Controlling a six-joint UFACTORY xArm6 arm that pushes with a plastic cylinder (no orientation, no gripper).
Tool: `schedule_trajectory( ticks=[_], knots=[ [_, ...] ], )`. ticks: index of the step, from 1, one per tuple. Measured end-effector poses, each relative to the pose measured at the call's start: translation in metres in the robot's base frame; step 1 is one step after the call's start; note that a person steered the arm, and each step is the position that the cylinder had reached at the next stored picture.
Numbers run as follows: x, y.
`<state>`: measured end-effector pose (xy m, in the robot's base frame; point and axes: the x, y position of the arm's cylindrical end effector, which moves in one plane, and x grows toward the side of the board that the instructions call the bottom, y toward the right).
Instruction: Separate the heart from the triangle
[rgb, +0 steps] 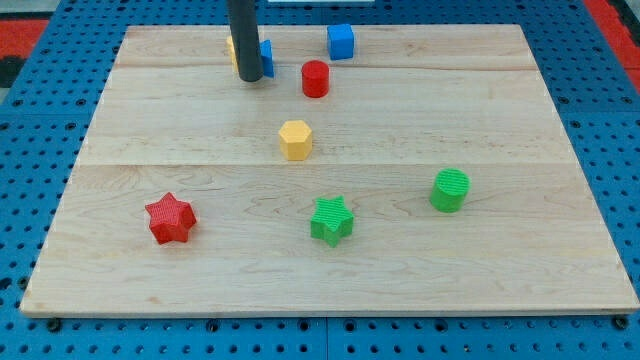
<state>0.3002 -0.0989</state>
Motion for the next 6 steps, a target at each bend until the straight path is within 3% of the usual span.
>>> schedule_trajectory(
  ticks=[1, 2, 3, 5, 6],
  knots=[
    [-0.001, -0.067],
    [-0.008, -0.094],
    [-0.017, -0.090],
    [-0.017, 0.009],
    [-0.034, 0.019]
  ],
)
